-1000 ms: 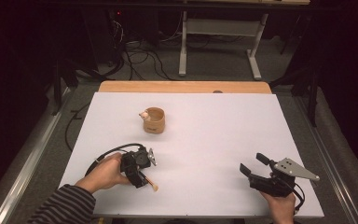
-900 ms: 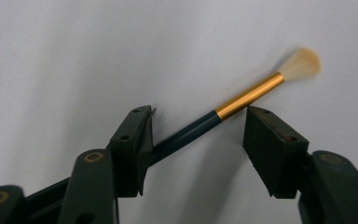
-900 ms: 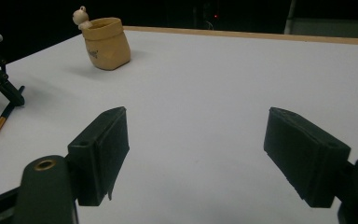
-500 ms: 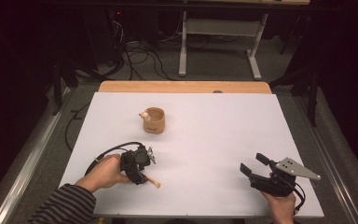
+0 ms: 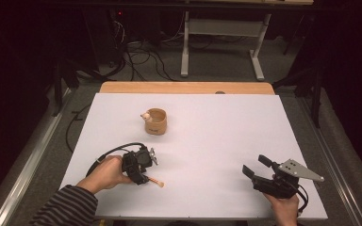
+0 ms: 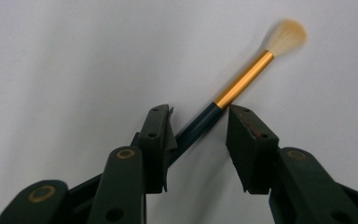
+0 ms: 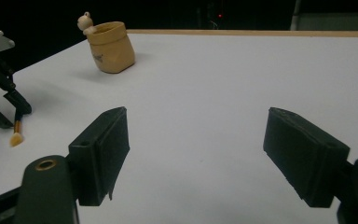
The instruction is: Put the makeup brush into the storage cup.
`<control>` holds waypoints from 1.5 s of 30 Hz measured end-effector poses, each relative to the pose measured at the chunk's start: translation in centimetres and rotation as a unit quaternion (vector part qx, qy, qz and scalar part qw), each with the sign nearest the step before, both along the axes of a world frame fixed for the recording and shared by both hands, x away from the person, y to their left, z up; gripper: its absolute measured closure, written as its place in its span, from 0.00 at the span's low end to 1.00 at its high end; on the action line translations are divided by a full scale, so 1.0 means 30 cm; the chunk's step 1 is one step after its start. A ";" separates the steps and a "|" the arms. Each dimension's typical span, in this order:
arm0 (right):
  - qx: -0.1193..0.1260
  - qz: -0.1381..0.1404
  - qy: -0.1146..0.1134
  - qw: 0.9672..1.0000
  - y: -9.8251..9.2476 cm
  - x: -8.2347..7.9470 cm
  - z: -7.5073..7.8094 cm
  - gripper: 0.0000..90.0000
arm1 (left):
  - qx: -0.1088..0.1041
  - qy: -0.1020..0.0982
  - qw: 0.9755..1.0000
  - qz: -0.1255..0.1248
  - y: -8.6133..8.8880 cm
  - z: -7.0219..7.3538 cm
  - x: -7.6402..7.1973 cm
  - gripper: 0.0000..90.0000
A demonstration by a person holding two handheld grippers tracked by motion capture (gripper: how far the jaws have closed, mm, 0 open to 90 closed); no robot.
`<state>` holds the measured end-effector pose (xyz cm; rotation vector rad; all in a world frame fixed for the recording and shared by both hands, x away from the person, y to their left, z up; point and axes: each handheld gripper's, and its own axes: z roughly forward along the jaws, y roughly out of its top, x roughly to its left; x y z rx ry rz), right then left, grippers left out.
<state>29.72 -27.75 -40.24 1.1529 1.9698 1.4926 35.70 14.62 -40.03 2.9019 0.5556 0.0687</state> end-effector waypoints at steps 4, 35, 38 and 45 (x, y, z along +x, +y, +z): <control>-0.003 0.001 -0.003 1.000 0.000 0.000 0.001 0.27 | -0.001 0.002 1.000 0.001 0.001 0.000 0.002 0.68; 0.002 0.002 0.001 1.000 0.000 0.005 0.001 0.27 | 0.022 0.012 1.000 -0.002 -0.018 0.006 0.024 0.92; 0.001 0.004 0.001 1.000 0.001 0.005 0.001 0.27 | 0.027 0.014 1.000 -0.001 -0.022 0.007 0.026 0.92; -0.001 0.006 0.001 1.000 0.003 0.007 0.000 0.27 | 0.026 0.005 1.000 -0.006 -0.023 0.007 0.019 0.92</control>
